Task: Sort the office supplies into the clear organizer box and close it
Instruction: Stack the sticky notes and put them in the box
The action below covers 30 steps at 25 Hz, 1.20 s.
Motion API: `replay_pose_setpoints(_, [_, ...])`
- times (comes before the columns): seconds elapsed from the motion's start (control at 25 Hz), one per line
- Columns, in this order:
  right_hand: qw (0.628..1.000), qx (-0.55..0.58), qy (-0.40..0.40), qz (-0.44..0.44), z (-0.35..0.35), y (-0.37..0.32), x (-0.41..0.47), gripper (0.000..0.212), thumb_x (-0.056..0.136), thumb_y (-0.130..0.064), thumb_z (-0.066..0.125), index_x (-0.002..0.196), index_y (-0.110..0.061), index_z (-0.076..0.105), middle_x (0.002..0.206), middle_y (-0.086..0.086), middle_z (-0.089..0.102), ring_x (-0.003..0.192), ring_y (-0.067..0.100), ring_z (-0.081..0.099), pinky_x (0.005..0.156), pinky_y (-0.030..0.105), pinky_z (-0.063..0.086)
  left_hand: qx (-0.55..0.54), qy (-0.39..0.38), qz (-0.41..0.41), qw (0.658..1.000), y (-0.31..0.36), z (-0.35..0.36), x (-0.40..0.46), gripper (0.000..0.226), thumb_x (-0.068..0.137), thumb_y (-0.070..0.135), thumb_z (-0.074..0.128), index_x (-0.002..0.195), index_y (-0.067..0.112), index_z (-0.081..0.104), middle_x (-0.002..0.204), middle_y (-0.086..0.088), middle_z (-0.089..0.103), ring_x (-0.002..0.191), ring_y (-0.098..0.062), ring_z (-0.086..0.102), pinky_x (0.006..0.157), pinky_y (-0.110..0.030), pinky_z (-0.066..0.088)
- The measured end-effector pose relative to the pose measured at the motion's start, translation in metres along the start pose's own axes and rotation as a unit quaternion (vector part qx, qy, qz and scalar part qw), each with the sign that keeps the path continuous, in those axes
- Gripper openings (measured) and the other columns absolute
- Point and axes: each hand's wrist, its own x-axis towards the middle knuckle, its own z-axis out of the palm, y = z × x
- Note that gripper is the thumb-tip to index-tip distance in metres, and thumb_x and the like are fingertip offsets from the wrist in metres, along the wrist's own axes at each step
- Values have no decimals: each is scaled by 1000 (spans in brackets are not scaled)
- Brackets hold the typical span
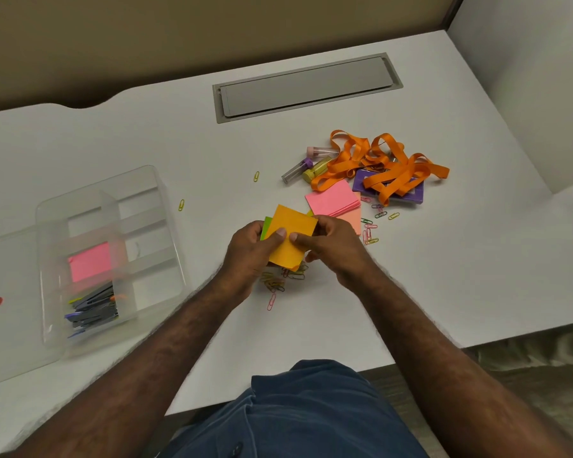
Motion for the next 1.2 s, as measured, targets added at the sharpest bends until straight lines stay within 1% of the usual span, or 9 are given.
replay_pose_setpoints(0.08, [997, -56, 45, -20, -13, -3, 11, 23, 92, -27, 78, 110, -14, 73, 89, 6, 77, 73, 14, 73, 58, 27, 59, 10, 6, 2, 1000, 0, -3, 3, 43, 100, 37, 66, 132, 10, 61, 127, -15, 67, 115, -39, 67, 92, -62, 59])
replay_pose_setpoints(0.16, [970, -179, 158, -37, -29, -2, 27, 31, 92, -39, 77, 114, -18, 72, 88, 0, 74, 79, 16, 72, 69, 34, 60, -14, 13, -9, 1000, -1, -6, 4, 39, 101, 36, 63, 131, 11, 60, 128, -15, 66, 117, -40, 66, 92, -62, 59])
replay_pose_setpoints(0.28, [910, -288, 298, -13, -49, 5, 49, 56, 87, -55, 76, 129, -19, 65, 116, 1, 70, 107, 20, 67, 92, 43, 60, -19, 15, -24, 999, -4, -8, 8, 38, 103, 37, 61, 132, 13, 59, 130, -14, 65, 118, -39, 64, 96, -63, 56])
replay_pose_setpoints(0.36, [891, -324, 316, 18, -54, 8, 59, 71, 84, -63, 75, 136, -17, 62, 132, 4, 66, 120, 25, 63, 99, 45, 58, -12, 22, -29, 999, -5, -8, 8, 40, 103, 39, 60, 134, 13, 58, 132, -13, 65, 119, -38, 64, 98, -62, 56])
replay_pose_setpoints(0.48, [871, -382, 307, 21, -57, 15, 64, 69, 83, -60, 78, 132, -13, 67, 130, 6, 69, 119, 27, 64, 103, 44, 56, -4, 27, -27, 999, -6, -8, 10, 40, 102, 40, 60, 133, 14, 58, 131, -13, 65, 119, -37, 64, 99, -61, 55])
replay_pose_setpoints(0.64, [896, -311, 314, 39, -58, 17, 61, 49, 82, -45, 85, 119, -16, 71, 119, 4, 72, 106, 24, 69, 93, 40, 59, 13, 29, -16, 999, -4, -9, 11, 37, 103, 41, 59, 129, 15, 59, 128, -13, 66, 117, -35, 65, 99, -60, 56])
replay_pose_setpoints(0.8, [917, -262, 299, 34, -60, 10, 53, 24, 88, -36, 80, 102, -25, 64, 102, -5, 66, 102, 22, 68, 82, 32, 54, 32, 34, -2, 999, -1, -8, 14, 34, 103, 41, 58, 126, 16, 58, 127, -13, 65, 116, -34, 65, 98, -59, 57])
replay_pose_setpoints(1.0, [947, -143, 286, -37, -62, -7, 36, 24, 87, -33, 81, 103, -25, 64, 99, -7, 71, 96, 17, 69, 86, 38, 60, 38, 39, 10, 998, 1, -8, 18, 25, 104, 40, 56, 121, 21, 58, 127, -12, 65, 116, -33, 64, 95, -53, 60])
replay_pose_setpoints(1.2, [965, -28, 254, -65, -63, -22, 23, 24, 90, -22, 80, 109, -19, 66, 103, 0, 75, 95, 20, 75, 72, 33, 64, 42, 47, 7, 998, 8, -7, 21, 28, 105, 40, 55, 126, 21, 55, 130, -10, 61, 119, -33, 61, 99, -57, 57])
